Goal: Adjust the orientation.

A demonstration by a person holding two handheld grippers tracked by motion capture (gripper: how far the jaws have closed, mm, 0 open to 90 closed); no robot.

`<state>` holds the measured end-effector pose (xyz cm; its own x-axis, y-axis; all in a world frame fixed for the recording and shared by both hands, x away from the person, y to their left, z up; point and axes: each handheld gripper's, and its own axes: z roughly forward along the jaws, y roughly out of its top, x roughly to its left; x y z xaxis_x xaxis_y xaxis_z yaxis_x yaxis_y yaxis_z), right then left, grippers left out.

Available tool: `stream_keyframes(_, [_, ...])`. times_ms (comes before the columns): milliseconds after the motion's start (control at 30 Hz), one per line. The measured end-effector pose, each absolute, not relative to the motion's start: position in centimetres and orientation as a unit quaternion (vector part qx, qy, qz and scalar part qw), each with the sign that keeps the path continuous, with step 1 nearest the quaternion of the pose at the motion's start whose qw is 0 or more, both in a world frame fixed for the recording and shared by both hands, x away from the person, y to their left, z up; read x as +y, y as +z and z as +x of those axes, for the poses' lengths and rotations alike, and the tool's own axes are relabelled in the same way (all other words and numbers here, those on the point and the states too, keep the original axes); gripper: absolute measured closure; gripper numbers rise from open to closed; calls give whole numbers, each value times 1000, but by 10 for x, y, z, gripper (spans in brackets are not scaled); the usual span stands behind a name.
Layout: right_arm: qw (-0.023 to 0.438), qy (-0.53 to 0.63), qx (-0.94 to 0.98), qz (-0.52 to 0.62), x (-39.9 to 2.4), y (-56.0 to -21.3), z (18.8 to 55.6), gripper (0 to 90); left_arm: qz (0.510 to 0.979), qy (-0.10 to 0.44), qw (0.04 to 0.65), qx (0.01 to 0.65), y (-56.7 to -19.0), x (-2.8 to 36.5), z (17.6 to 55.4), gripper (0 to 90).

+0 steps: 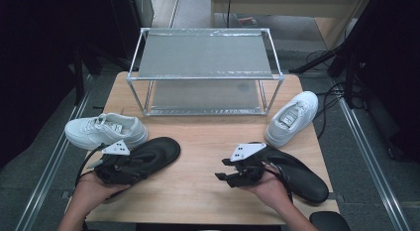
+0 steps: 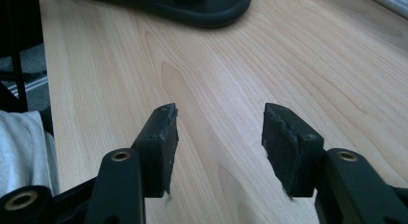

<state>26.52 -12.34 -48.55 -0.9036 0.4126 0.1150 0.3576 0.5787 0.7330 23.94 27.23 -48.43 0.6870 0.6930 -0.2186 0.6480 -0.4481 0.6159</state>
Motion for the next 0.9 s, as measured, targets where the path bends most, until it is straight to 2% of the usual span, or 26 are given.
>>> stream_keyframes(333, [32, 398, 891, 216, -120, -487, 265, 472, 858, 16, 329, 395, -505, 274, 248, 493])
stream_keyframes(733, [28, 395, 892, 218, -119, -488, 265, 472, 862, 14, 334, 380, -508, 270, 252, 785])
stream_keyframes(900, [29, 396, 891, 220, -120, -488, 265, 468, 860, 24, 341, 379, -502, 270, 252, 812])
